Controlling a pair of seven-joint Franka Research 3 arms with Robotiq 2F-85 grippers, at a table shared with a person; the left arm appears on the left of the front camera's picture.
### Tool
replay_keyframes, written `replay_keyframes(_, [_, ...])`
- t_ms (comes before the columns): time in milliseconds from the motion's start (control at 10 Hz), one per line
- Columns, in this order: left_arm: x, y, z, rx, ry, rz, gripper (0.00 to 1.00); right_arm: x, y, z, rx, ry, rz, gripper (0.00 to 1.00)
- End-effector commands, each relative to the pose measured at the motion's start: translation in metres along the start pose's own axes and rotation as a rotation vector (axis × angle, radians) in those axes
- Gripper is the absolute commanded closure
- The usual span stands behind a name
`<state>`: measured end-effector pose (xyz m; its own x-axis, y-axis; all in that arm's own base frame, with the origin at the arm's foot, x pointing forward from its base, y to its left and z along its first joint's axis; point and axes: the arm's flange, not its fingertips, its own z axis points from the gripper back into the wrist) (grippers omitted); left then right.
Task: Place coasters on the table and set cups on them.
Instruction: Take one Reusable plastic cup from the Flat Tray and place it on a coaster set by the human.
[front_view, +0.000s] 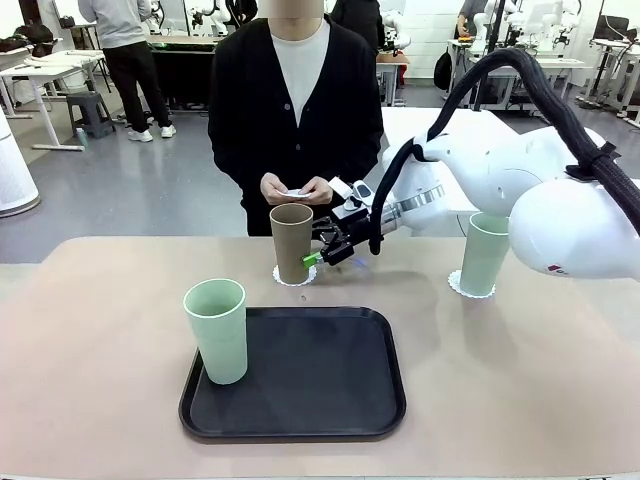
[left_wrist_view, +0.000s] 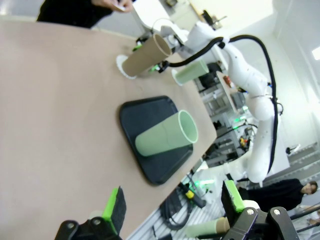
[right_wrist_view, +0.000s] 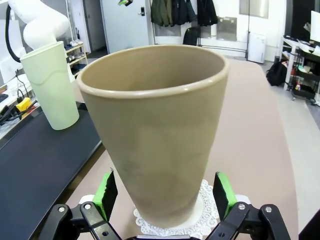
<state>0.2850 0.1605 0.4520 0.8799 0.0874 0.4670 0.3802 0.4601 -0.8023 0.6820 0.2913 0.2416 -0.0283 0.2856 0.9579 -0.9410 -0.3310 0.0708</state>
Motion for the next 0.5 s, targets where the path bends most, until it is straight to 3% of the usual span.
replay_keyframes(0, [-0.001, 0.0, 0.001, -0.007, -0.004, -0.011, 0.0, 0.007, -0.008, 0.01, -0.036, 0.015, -0.036, 0.0])
replay_keyframes(400, [-0.001, 0.0, 0.001, -0.007, -0.004, -0.011, 0.0, 0.012, 0.002, 0.035, -0.108, 0.08, -0.075, 0.0])
